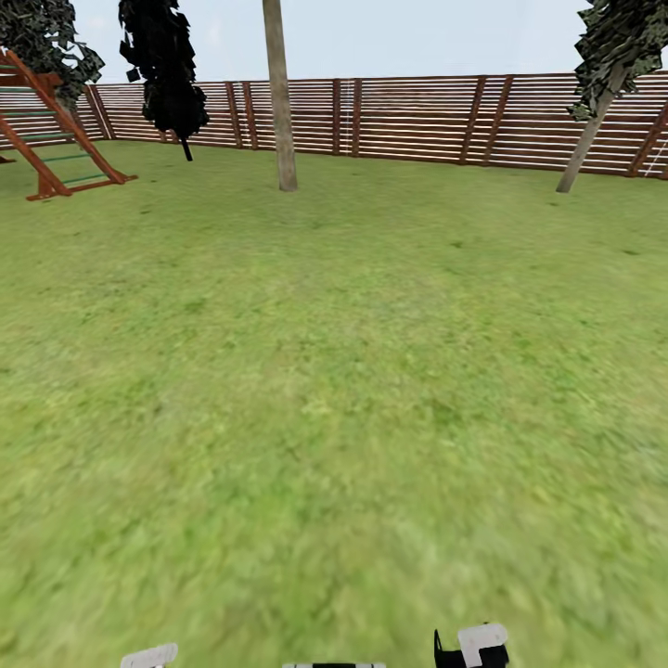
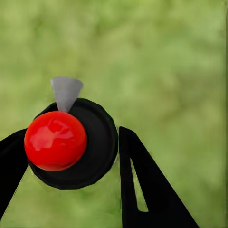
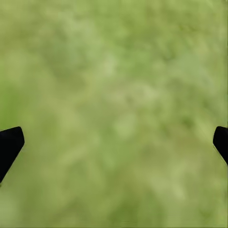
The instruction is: In the garden, pick up the pesticide atomizer on the floor and spray pesticide onto both trees until each tree trunk is fully covered.
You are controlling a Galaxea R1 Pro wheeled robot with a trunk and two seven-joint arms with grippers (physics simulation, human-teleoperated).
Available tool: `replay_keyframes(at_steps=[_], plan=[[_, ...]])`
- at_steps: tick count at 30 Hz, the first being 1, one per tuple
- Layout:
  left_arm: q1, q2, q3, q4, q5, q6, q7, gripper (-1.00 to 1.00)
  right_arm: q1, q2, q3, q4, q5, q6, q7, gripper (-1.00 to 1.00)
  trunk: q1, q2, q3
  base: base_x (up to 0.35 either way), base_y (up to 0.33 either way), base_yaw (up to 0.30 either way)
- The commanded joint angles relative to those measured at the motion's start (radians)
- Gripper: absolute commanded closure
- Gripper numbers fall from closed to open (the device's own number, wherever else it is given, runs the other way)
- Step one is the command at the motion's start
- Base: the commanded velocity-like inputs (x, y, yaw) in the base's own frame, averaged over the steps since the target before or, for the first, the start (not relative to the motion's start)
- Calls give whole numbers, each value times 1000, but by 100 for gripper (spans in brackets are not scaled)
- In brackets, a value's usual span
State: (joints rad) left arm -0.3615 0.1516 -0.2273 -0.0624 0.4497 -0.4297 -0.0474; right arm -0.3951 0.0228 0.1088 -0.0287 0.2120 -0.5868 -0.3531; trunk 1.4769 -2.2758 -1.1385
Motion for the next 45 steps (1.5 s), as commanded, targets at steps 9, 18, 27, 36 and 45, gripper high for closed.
replay_keyframes(at_steps=[9,18,27,36,45], plan=[[-1,0,-6,1,11,-3,-5,100,-1,0,8,1,4,1,-10,-100,0,0,-1,336,0,0],[-1,0,-6,1,11,-3,-4,100,-1,0,8,1,4,1,-10,-100,0,0,-1,336,0,0],[-1,0,-6,1,11,-3,-5,100,-1,0,8,1,5,1,-10,-100,0,0,-1,336,0,0],[-1,0,-6,1,11,-3,-5,100,-1,0,8,1,4,1,-10,-100,0,0,-1,336,0,0],[-1,0,-6,1,11,-3,-5,100,-1,0,8,1,4,1,-10,-100,0,0,-1,336,0,0]])
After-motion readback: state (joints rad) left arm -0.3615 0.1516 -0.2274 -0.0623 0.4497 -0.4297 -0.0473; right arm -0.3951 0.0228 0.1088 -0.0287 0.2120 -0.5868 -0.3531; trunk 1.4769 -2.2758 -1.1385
